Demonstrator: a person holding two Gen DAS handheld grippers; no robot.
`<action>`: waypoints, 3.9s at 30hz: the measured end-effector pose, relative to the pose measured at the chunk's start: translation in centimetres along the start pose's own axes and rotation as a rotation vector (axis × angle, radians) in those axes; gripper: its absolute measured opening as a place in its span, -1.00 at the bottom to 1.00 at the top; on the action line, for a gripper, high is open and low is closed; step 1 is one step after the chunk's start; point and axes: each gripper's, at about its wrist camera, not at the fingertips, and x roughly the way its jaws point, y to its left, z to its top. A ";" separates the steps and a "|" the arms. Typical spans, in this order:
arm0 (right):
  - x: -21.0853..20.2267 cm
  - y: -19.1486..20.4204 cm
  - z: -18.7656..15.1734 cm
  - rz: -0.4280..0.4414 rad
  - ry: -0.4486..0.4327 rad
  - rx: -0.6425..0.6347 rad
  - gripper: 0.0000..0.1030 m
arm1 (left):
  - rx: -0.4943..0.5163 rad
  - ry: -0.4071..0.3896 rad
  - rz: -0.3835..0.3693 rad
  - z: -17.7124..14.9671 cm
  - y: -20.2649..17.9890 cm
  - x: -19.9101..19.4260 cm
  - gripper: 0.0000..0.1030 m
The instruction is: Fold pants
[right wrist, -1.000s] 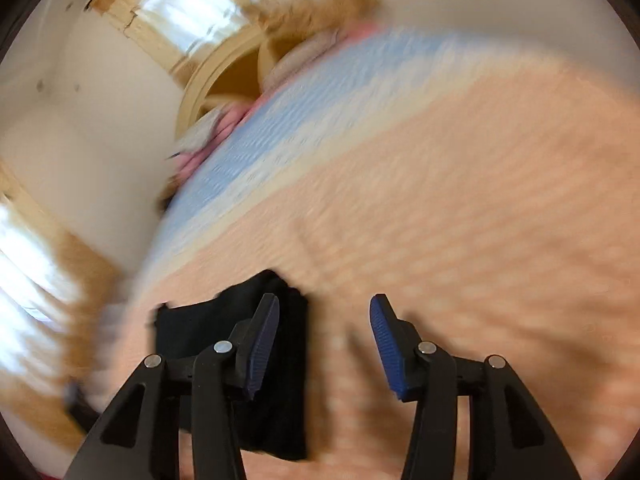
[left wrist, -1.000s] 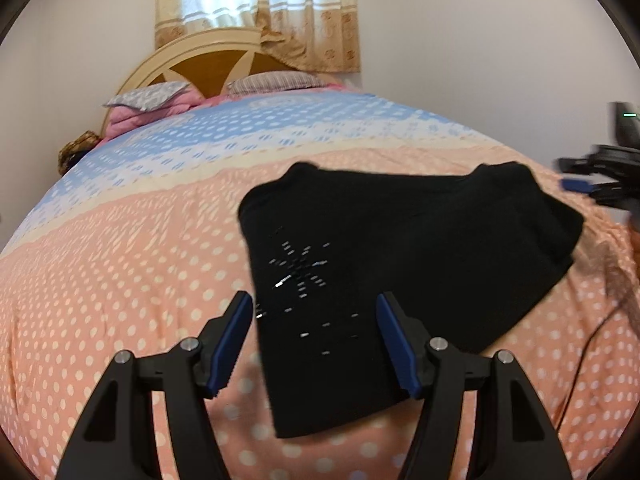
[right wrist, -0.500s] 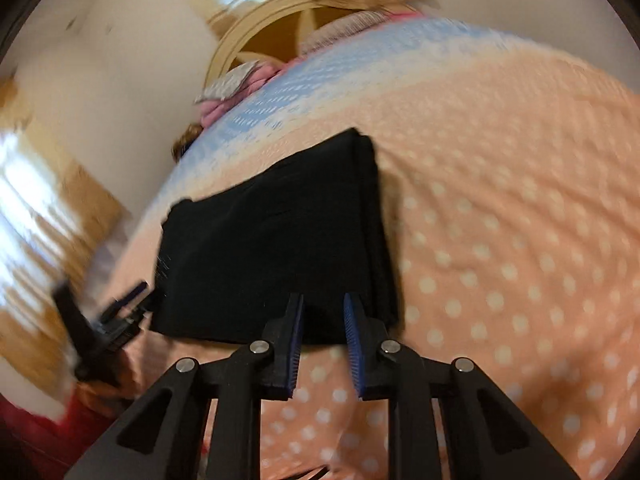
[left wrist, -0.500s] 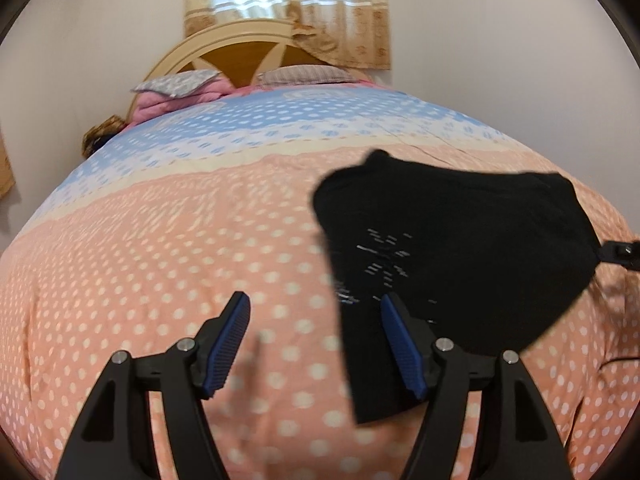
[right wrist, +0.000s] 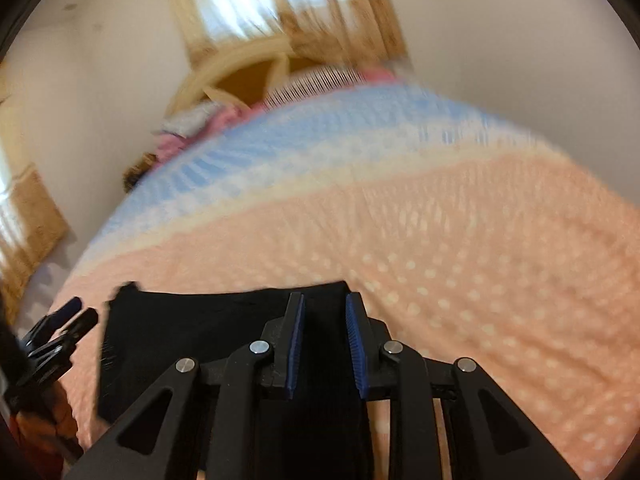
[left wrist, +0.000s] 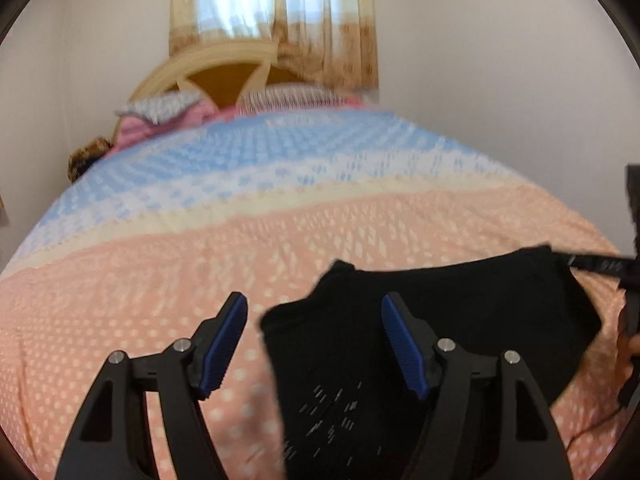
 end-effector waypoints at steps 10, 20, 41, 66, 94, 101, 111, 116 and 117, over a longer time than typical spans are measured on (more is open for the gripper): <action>5.2 -3.8 -1.0 0.131 0.025 0.219 -0.10 | -0.053 0.119 0.063 -1.5 1.2 4.1 0.71; 1.5 -3.8 -1.4 0.215 -0.116 0.286 -0.05 | -0.061 0.115 0.042 -0.9 1.9 1.2 0.75; -1.4 -2.7 -7.7 0.277 -0.046 0.341 0.28 | -0.264 0.196 -0.145 -5.3 3.7 1.4 0.93; -1.0 -0.2 -8.1 0.243 -0.003 0.206 0.29 | -0.185 0.213 -0.175 -5.5 1.4 -0.2 0.44; -1.3 1.4 -8.3 0.191 0.024 0.137 -0.39 | -0.409 0.176 -0.289 -6.7 4.6 -0.2 -0.32; -2.4 5.3 -8.8 0.001 -0.030 -0.083 -0.42 | -0.299 0.155 -0.215 -6.3 3.0 -0.8 -0.44; -3.3 6.3 -8.8 -0.059 -0.090 -0.134 -0.47 | -0.262 0.127 -0.247 -5.5 3.1 -1.8 -0.62; -4.3 7.4 -8.4 -0.046 -0.110 -0.098 -0.48 | -0.189 0.108 -0.191 -4.4 2.8 -2.5 -0.65; -4.8 7.5 -8.4 -0.040 -0.117 -0.092 -0.48 | -0.174 0.099 -0.178 -4.2 2.9 -2.7 -0.67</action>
